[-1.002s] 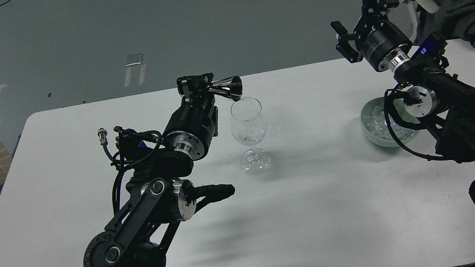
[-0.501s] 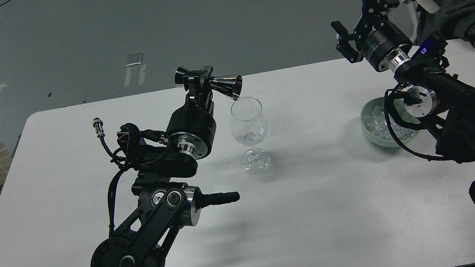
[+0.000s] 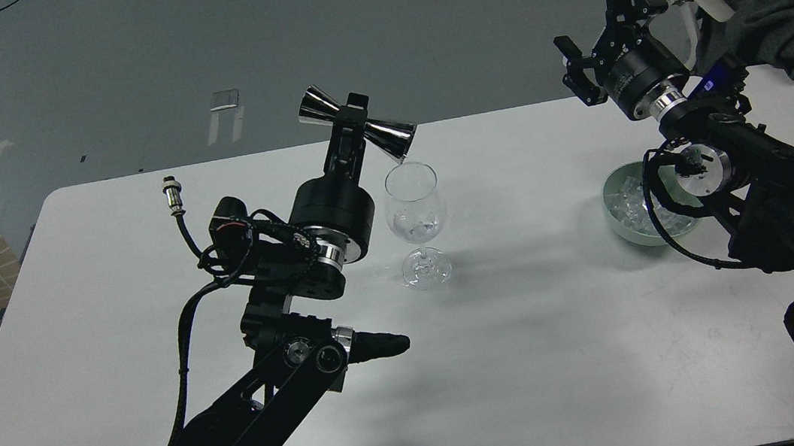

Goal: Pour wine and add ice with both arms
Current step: 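Turn the jigger upright and move it back to its spot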

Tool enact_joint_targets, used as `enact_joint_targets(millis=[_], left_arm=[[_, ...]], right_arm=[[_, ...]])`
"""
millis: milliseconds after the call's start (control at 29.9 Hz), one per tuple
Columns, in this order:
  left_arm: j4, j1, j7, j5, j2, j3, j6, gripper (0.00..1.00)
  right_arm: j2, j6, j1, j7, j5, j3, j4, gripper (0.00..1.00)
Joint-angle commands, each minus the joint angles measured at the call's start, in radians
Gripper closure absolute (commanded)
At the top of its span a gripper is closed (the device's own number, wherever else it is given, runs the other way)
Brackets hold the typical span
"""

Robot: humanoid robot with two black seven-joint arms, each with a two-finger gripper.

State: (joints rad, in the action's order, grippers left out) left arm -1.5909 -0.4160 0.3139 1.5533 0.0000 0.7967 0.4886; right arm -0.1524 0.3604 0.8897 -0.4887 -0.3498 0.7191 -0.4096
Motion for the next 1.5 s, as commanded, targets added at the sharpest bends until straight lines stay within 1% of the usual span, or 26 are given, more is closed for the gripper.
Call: enact_joint_targets(millis=[0,33,67,100,167,234,301,334,368,468,501,568,635,668,769,835,902,969,1036,1103,1236,1470], left_arm=[[-0.006,-0.024,0.033,-0.079,0.000,0.038,0.000,1.00],[-0.008,-0.027,0.046,-0.134,0.000,0.064,0.000,1.00],[-0.015,-0.030,0.068,-0.285,0.000,0.135,0.000,1.00],[-0.029,-0.038,0.071,-0.434,0.000,0.206,0.000,1.00],[-0.035,-0.058,0.068,-0.633,0.000,0.296,0.000,1.00],[-0.035,-0.060,0.066,-0.746,0.000,0.357,0.000,1.00],[-0.035,-0.043,0.041,-0.949,0.000,0.491,0.000,1.00],[-0.035,-0.037,0.031,-1.001,0.000,0.521,0.000,1.00],[-0.035,-0.012,0.011,-1.094,0.000,0.579,0.000,1.00],[-0.034,0.052,-0.022,-1.224,0.000,0.662,0.000,1.00],[-0.034,0.066,-0.027,-1.248,0.000,0.677,-0.013,1.00],[-0.032,0.153,-0.044,-1.314,0.000,0.739,-0.108,1.00],[-0.032,0.207,-0.049,-1.335,0.000,0.760,-0.180,1.00],[-0.029,0.256,-0.056,-1.351,0.000,0.779,-0.250,1.00],[0.001,0.331,-0.062,-1.375,0.000,0.809,-0.372,1.00],[0.044,0.351,-0.073,-1.383,0.000,0.829,-0.422,1.00],[0.078,0.359,-0.087,-1.385,0.000,0.846,-0.468,0.97],[0.161,0.361,-0.098,-1.383,0.000,0.854,-0.556,0.94],[0.216,0.361,-0.102,-1.380,0.000,0.854,-0.584,0.92],[0.256,0.361,-0.110,-1.375,0.000,0.852,-0.594,0.92],[0.356,0.359,-0.144,-1.372,0.000,0.854,-0.630,0.90],[0.381,0.358,-0.145,-1.374,0.000,0.855,-0.642,0.87]], right_arm=[[-0.001,0.000,0.002,0.000,0.000,-0.001,0.000,0.00],[-0.001,0.000,0.000,0.000,0.000,-0.001,0.000,0.00],[-0.001,0.000,0.000,0.000,0.000,-0.001,0.000,0.00],[-0.001,0.000,0.000,0.000,0.000,-0.001,0.000,0.00],[0.001,0.000,0.000,0.000,0.000,-0.001,0.000,0.00],[0.001,0.000,0.000,0.000,0.000,-0.001,0.000,0.00],[0.001,0.000,0.000,0.000,0.000,-0.001,0.000,0.00],[0.001,0.000,0.000,0.000,0.000,-0.001,-0.002,0.00],[0.001,0.000,0.000,0.000,0.000,-0.001,0.000,0.00],[0.002,0.000,-0.002,0.000,0.000,-0.001,0.000,0.00],[0.002,0.000,-0.002,0.000,0.000,-0.001,0.000,0.00],[0.004,0.000,-0.005,0.000,0.000,-0.001,0.000,0.00],[0.005,-0.001,-0.005,0.000,0.000,-0.001,-0.002,0.00],[0.005,-0.001,-0.005,0.000,0.000,-0.001,-0.002,0.00],[0.004,0.000,-0.005,0.000,0.000,-0.001,-0.002,0.00],[0.004,-0.001,-0.005,0.000,0.000,-0.001,-0.002,0.00],[0.004,-0.001,-0.006,0.000,0.000,-0.001,-0.002,0.00],[0.004,-0.001,-0.006,0.000,0.000,-0.001,-0.002,0.00],[0.004,-0.001,-0.006,0.000,0.000,-0.001,-0.002,0.00],[0.004,0.000,-0.006,0.000,0.000,-0.001,-0.002,0.00],[0.002,-0.001,-0.005,0.000,0.000,-0.001,-0.002,0.00],[0.001,-0.001,-0.006,0.000,0.000,-0.001,0.000,0.00]])
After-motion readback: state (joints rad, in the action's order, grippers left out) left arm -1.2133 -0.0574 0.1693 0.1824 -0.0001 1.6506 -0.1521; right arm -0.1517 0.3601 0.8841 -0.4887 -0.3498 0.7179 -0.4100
